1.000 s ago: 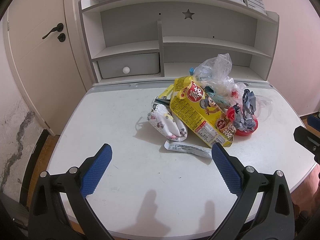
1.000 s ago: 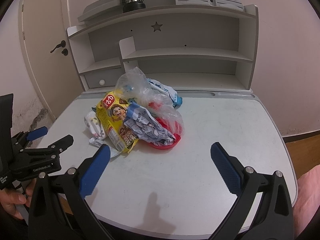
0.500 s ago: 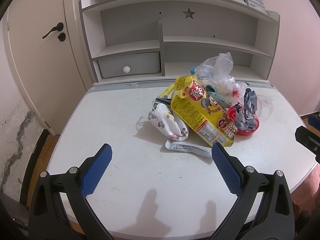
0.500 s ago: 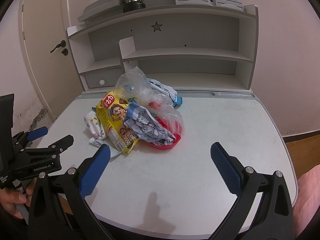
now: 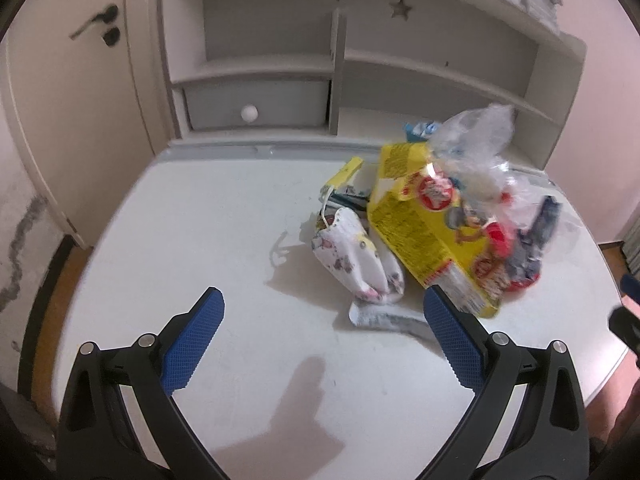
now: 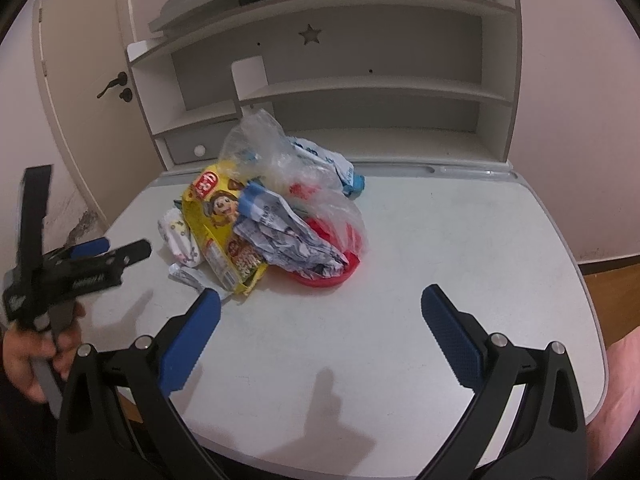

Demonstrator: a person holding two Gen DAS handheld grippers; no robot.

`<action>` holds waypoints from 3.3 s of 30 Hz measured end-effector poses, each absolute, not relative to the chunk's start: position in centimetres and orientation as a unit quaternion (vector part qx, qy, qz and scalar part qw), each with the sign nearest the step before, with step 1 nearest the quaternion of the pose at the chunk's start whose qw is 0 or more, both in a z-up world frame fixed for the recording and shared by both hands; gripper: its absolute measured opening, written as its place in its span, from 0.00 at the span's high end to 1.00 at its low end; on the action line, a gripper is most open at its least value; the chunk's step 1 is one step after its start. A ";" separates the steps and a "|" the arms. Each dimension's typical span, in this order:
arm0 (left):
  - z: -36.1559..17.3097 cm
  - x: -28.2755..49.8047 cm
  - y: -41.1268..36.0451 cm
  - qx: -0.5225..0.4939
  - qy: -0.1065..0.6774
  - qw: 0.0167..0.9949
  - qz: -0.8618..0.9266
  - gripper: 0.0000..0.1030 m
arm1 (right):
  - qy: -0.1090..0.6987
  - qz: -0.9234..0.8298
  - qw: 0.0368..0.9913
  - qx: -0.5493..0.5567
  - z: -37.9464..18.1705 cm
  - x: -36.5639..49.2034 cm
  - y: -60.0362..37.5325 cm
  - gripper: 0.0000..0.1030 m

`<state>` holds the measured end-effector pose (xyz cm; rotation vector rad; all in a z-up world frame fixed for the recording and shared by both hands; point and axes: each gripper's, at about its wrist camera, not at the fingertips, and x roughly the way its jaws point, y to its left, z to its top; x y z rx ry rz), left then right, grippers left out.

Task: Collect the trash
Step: 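Grasp the white printed wrapper with the left tool while the right tool grasps the clear plastic bag, then carry both items to the black bin and open both tools to drop them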

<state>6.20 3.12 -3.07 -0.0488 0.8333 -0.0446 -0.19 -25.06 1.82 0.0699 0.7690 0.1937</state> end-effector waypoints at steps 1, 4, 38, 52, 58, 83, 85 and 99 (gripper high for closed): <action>-3.5 7.1 3.1 -0.026 0.413 0.910 -0.029 0.06 | 0.377 0.094 0.921 0.034 1.6 -0.1 -25.1 0.06; -4.9 9.7 2.8 -0.030 0.440 0.896 -0.046 0.06 | 0.385 0.093 0.918 0.034 0.9 0.4 -25.2 0.06; 0.3 4.9 6.2 -0.022 0.375 0.922 -0.095 0.92 | 0.479 0.202 0.849 0.090 3.2 17.7 -23.1 0.68; 4.1 2.0 -9.2 0.050 0.336 0.910 -0.239 0.92 | 0.324 0.054 0.926 0.189 10.0 -2.7 -44.8 0.68; 3.1 -2.9 -24.1 0.111 0.320 0.849 -0.405 0.92 | 0.301 -0.151 0.913 0.232 5.1 -17.4 -56.6 0.68; -27.0 -16.2 -61.0 0.339 0.476 0.515 -0.628 0.92 | 0.447 -0.353 0.623 0.536 -31.5 -39.4 -72.0 0.65; -28.4 -16.4 -61.5 0.340 0.485 0.506 -0.627 0.92 | 0.446 -0.358 0.620 0.537 -31.9 -39.6 -71.4 0.56; -30.2 -19.8 -64.0 0.366 0.508 0.446 -0.639 0.64 | 0.388 -0.379 0.629 0.558 -28.6 -43.1 -72.4 0.31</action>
